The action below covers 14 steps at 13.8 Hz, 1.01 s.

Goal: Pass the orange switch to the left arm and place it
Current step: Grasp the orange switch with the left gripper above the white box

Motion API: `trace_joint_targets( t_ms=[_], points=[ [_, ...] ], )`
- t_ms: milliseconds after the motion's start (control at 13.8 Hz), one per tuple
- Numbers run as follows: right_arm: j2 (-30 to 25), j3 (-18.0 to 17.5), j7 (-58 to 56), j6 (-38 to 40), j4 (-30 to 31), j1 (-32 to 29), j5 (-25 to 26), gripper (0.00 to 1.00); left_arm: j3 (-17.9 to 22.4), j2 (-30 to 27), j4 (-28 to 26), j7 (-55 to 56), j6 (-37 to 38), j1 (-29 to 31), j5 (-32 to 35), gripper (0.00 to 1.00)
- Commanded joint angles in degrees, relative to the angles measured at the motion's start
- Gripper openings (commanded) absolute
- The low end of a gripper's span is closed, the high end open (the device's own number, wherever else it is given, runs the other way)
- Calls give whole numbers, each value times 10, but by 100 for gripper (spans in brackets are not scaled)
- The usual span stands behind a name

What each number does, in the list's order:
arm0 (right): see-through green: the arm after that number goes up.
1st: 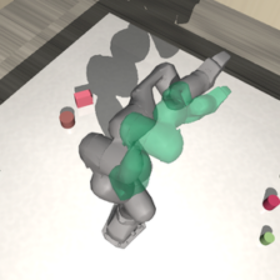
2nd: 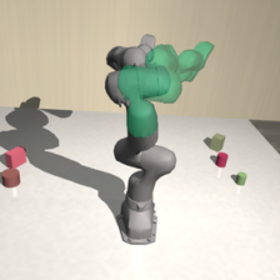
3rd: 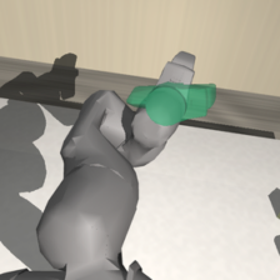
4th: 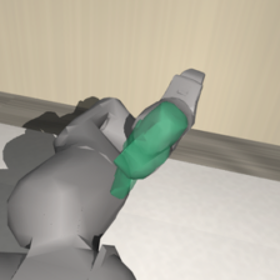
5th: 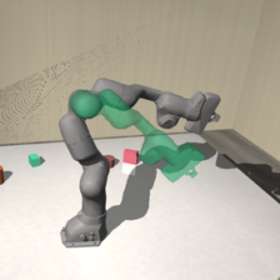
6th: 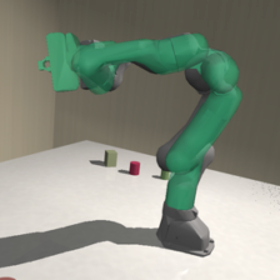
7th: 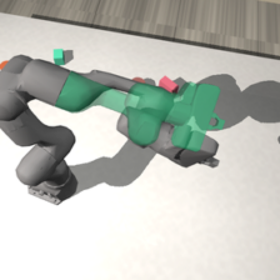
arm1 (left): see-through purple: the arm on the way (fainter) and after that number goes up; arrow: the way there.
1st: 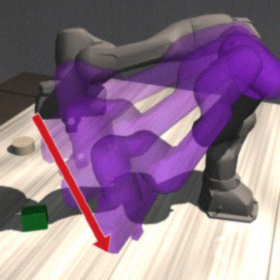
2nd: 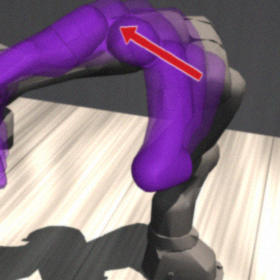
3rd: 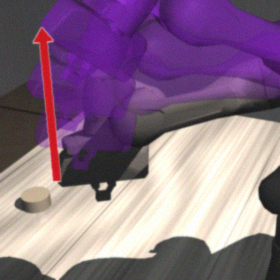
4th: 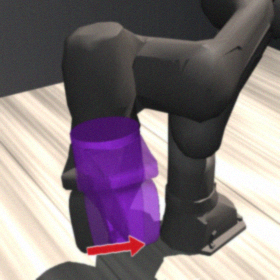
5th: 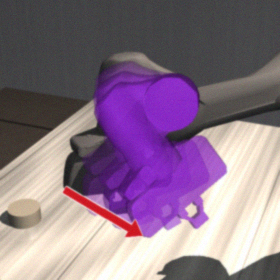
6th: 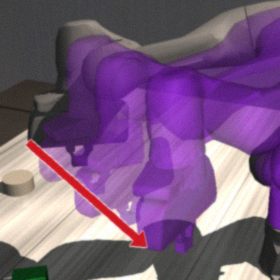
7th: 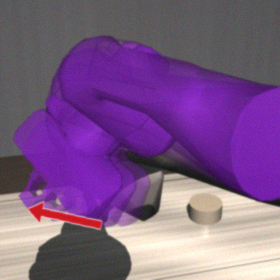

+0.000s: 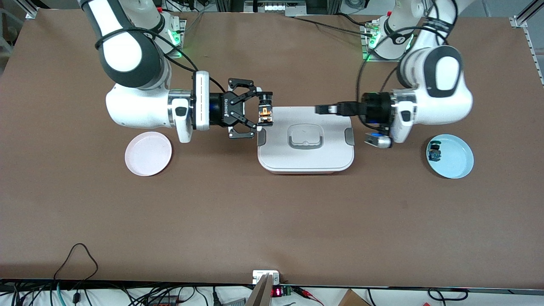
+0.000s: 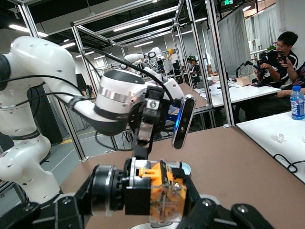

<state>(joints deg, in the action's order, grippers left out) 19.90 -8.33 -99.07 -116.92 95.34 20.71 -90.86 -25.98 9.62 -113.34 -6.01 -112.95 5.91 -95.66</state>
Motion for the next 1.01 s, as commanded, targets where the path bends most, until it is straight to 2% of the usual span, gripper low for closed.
trace_joint_targets(
  t_ms=[0,145,506,651,940],
  points=[
    [8,1,-10,-17,-10,20,-19,1,-1,10,36,-9,-70,-43,-17,100],
    [9,1,-10,-23,-10,24,-20,2,-6,5,37,-8,-113,-66,-18,100],
    [10,2,-10,-37,-10,37,-20,1,-53,3,33,-39,-135,-67,-17,100],
    [9,2,-10,-37,-9,39,-20,1,-53,3,35,-85,-144,-63,-17,100],
    [10,2,-9,-39,-9,39,-19,1,-52,0,36,-87,-142,-56,-15,100]
  ],
)
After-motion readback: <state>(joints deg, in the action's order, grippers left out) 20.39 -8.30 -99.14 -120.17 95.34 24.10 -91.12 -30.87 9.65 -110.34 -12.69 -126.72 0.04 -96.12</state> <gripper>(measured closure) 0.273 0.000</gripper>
